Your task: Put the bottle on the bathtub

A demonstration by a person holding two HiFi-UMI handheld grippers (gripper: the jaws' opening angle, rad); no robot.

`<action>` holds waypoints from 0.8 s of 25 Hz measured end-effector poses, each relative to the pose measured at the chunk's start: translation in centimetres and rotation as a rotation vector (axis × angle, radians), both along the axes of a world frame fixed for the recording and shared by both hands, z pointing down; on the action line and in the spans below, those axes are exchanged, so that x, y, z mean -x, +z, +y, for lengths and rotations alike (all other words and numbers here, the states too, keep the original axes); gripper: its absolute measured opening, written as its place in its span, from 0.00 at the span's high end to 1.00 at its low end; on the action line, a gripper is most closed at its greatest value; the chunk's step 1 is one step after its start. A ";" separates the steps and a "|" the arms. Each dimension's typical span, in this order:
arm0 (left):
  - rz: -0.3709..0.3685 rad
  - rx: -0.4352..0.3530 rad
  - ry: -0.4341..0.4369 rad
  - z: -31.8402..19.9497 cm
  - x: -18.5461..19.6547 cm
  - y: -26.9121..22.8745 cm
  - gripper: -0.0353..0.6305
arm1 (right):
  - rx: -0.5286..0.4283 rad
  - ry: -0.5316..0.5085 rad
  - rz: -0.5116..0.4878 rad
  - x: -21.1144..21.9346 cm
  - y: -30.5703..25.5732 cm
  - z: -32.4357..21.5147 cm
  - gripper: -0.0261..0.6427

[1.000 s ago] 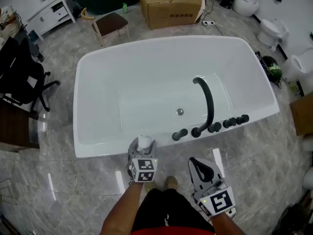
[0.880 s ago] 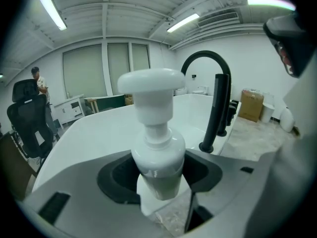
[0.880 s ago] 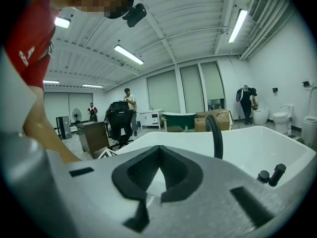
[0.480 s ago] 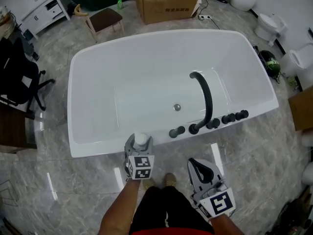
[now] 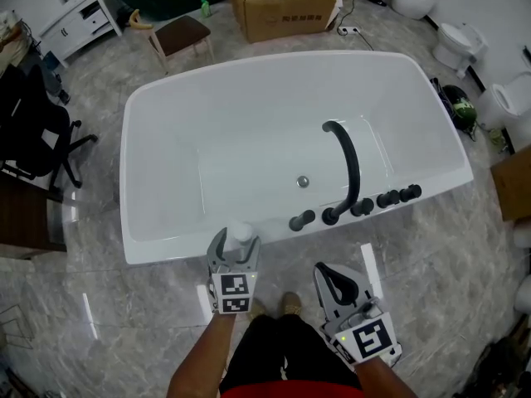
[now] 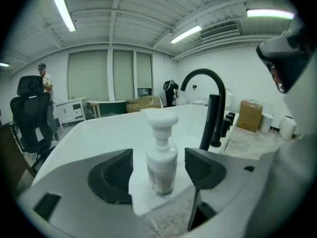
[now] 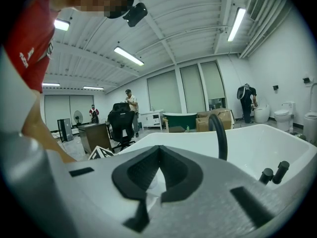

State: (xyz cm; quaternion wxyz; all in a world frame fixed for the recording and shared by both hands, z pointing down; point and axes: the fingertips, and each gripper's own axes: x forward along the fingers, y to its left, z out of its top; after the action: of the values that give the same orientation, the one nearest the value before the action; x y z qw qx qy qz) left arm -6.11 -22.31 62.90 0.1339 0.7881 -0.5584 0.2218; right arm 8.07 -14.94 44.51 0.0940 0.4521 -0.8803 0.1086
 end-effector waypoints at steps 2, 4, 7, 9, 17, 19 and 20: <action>0.021 -0.036 -0.007 0.7 0.2 -2.5 0.49 | -0.011 -0.004 -0.014 0.4 -0.6 -0.1 0.95; 0.045 -0.082 0.004 1.5 0.0 -5.5 0.50 | -0.024 -0.010 -0.029 0.9 -1.5 -0.2 0.95; 0.081 -0.158 0.037 2.8 -0.5 -10.8 0.50 | -0.051 -0.026 -0.048 1.8 -3.2 -0.2 0.95; 0.106 -0.200 0.046 3.7 -0.8 -14.0 0.54 | -0.070 -0.037 -0.063 2.2 -4.2 0.0 0.95; 0.186 -0.256 0.060 7.6 -1.6 -24.7 0.90 | -0.148 -0.071 -0.112 2.8 -9.7 1.7 0.95; 0.188 -0.283 0.073 8.4 -1.5 -26.4 0.92 | -0.170 -0.077 -0.116 2.7 -10.9 2.3 0.95; 0.187 -0.299 0.080 8.9 -1.4 -27.4 0.92 | -0.177 -0.077 -0.120 2.6 -11.4 2.6 0.95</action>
State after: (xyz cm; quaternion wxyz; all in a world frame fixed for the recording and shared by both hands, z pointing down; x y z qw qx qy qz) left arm -4.70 -13.45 35.49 0.0576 0.8381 -0.5383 0.0674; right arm 5.45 -12.34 33.10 0.0051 0.4173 -0.9072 0.0535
